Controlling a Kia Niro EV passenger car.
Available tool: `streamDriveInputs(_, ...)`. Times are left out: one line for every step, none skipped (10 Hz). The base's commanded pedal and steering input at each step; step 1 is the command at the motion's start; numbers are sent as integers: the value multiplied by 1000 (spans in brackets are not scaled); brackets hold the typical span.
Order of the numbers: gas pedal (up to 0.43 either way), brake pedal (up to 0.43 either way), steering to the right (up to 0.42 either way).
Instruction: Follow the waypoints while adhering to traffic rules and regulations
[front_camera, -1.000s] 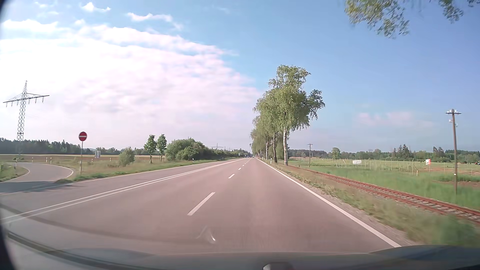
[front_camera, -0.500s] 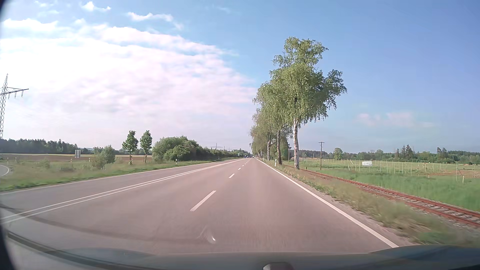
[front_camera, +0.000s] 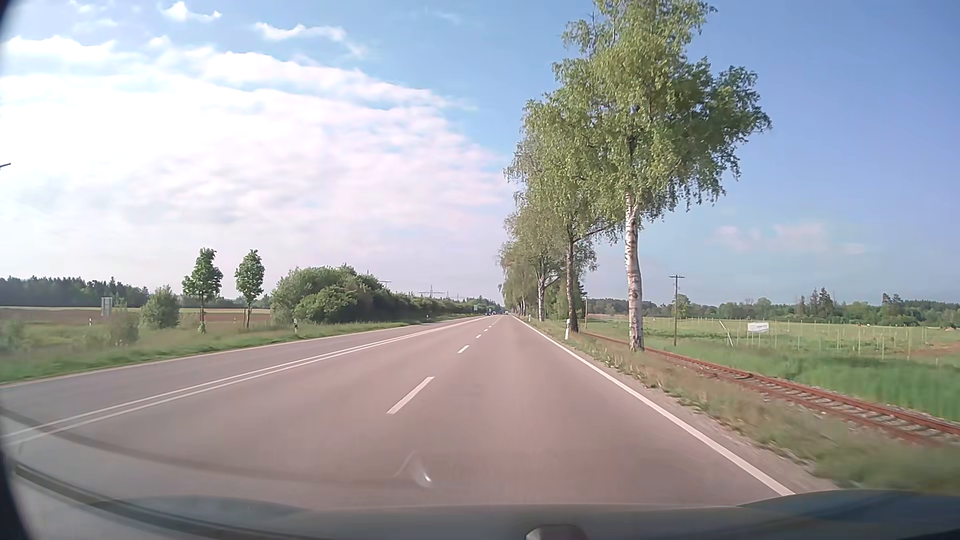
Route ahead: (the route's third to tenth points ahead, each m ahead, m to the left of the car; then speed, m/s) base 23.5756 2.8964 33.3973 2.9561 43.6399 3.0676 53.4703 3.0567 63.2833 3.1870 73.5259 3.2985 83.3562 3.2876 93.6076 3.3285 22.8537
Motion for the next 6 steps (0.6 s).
streamDriveInputs(220,0,0)
streamDriveInputs(220,0,-1)
streamDriveInputs(220,0,-1)
streamDriveInputs(220,0,-1)
streamDriveInputs(220,0,-1)
streamDriveInputs(220,0,-1)
